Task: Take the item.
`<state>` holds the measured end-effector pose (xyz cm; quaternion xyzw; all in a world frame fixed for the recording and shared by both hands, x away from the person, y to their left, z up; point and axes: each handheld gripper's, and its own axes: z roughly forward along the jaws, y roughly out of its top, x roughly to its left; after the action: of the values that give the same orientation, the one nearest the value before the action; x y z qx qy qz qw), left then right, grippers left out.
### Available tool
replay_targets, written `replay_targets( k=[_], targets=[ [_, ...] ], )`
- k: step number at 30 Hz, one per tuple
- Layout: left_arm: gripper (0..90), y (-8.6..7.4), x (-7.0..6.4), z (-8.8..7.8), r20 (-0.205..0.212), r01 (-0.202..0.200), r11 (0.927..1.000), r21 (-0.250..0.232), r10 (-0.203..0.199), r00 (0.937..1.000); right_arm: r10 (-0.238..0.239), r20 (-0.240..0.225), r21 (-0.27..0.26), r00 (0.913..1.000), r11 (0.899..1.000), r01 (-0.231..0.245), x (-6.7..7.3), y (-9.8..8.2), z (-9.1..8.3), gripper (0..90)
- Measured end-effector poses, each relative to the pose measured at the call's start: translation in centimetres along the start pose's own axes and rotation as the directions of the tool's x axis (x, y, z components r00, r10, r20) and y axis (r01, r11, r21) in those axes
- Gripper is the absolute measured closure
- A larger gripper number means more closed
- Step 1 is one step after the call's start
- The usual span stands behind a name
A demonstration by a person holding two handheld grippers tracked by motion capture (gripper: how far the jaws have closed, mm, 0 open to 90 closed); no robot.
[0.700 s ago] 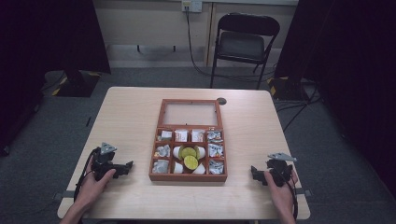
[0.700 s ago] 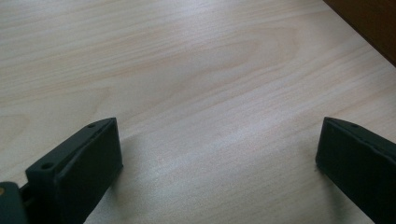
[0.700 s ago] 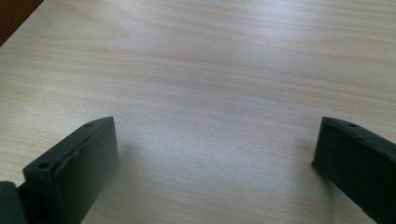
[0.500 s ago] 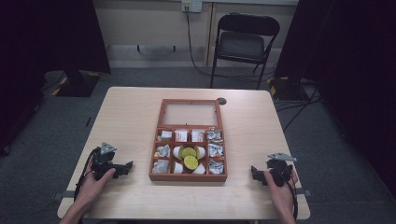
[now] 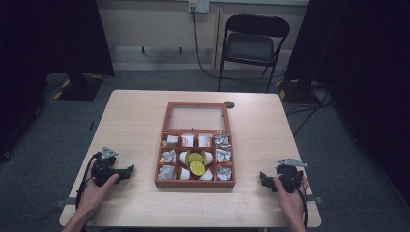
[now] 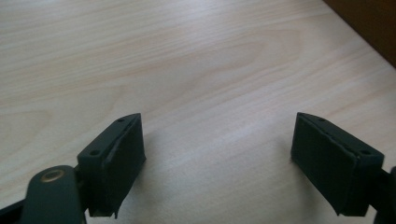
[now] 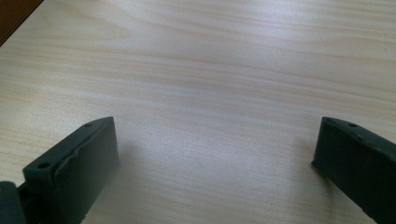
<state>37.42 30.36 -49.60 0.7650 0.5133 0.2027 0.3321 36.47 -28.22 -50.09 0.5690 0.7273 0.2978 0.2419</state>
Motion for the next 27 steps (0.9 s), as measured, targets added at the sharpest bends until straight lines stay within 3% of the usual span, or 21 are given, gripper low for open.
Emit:
replay_targets(
  k=[5,17,19,27],
  targets=[
    [16.5,0.1,-0.1,-0.5,0.006,0.001,0.9997,-0.026,-0.001,1.0000,0.000,0.000,0.000,1.0000,1.000,0.000,0.0,0.0,0.0,0.0],
    [16.3,0.6,-1.0,-1.0,0.061,-0.100,0.9941,-0.042,0.103,0.9928,0.000,0.000,0.000,1.0000,1.000,0.000,0.0,0.0,0.0,0.0],
    [16.2,0.6,-1.1,-1.1,0.074,-0.087,0.9953,-0.044,0.090,0.9932,0.000,0.000,0.000,1.0000,1.000,0.000,0.0,0.0,0.0,0.0],
    [16.3,1.1,-1.4,-1.6,0.108,-0.100,0.9932,-0.059,0.106,0.9885,0.000,0.000,0.000,1.0000,1.000,0.000,0.0,0.0,0.0,0.0]
  ],
)
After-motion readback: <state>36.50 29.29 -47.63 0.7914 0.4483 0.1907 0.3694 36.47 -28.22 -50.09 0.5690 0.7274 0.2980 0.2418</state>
